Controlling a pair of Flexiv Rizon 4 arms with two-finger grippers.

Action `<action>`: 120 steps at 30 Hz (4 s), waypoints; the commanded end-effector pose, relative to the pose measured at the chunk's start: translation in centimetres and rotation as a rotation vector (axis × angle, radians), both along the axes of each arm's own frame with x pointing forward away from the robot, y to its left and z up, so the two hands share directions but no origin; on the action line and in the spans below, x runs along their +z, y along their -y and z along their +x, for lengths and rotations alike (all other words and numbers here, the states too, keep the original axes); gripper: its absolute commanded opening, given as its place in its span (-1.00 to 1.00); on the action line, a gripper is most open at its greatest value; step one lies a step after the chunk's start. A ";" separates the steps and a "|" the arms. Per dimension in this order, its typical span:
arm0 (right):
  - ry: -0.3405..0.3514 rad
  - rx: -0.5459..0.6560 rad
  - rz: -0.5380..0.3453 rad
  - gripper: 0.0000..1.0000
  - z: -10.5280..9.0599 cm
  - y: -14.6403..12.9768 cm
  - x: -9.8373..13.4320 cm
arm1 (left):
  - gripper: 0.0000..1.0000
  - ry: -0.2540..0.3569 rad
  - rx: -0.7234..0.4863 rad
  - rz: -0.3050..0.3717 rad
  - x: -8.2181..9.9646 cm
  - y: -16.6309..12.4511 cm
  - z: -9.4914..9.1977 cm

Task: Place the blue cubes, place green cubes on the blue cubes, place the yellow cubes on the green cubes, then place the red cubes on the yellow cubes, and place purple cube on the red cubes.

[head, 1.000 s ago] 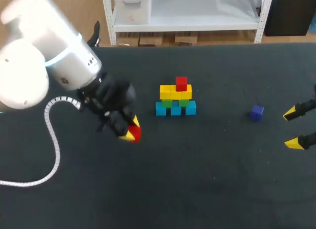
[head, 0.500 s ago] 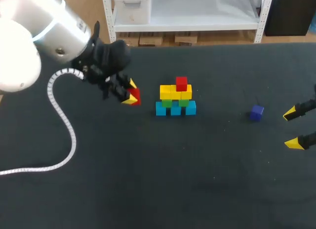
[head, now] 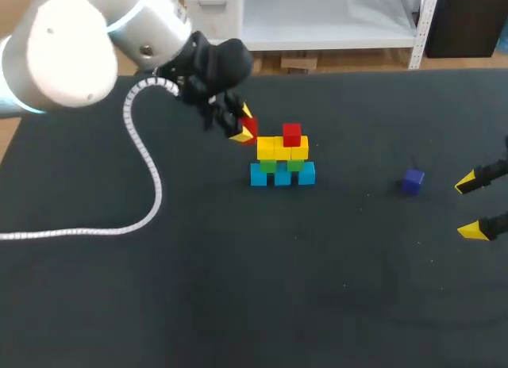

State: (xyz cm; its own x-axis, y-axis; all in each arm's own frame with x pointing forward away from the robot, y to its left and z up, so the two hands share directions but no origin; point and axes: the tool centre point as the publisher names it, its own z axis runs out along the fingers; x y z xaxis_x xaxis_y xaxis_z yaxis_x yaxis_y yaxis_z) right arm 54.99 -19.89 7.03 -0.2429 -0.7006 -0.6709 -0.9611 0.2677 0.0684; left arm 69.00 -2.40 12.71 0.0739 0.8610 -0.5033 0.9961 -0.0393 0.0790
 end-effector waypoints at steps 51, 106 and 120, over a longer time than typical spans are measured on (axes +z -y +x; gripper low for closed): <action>0.000 0.001 0.003 1.00 0.1 0.0 -0.1 | -1.00 -0.123 -0.047 -0.038 -3.6 4.1 3.1; 0.000 0.001 0.003 1.00 0.1 0.0 -0.1 | -1.00 -0.146 -0.046 -0.038 -4.3 4.2 2.9; 0.000 0.001 0.003 1.00 0.1 0.0 -0.1 | -1.00 -0.149 -0.047 -0.038 -4.4 4.3 3.0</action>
State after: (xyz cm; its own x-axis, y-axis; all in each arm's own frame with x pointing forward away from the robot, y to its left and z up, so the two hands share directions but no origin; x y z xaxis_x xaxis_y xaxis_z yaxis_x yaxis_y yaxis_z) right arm 54.99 -19.89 7.03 -0.2429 -0.7006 -0.6710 -0.9611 0.2676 0.0684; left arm 71.77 -6.65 8.35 0.0340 0.8380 -0.5446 0.9945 -0.0822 -0.0645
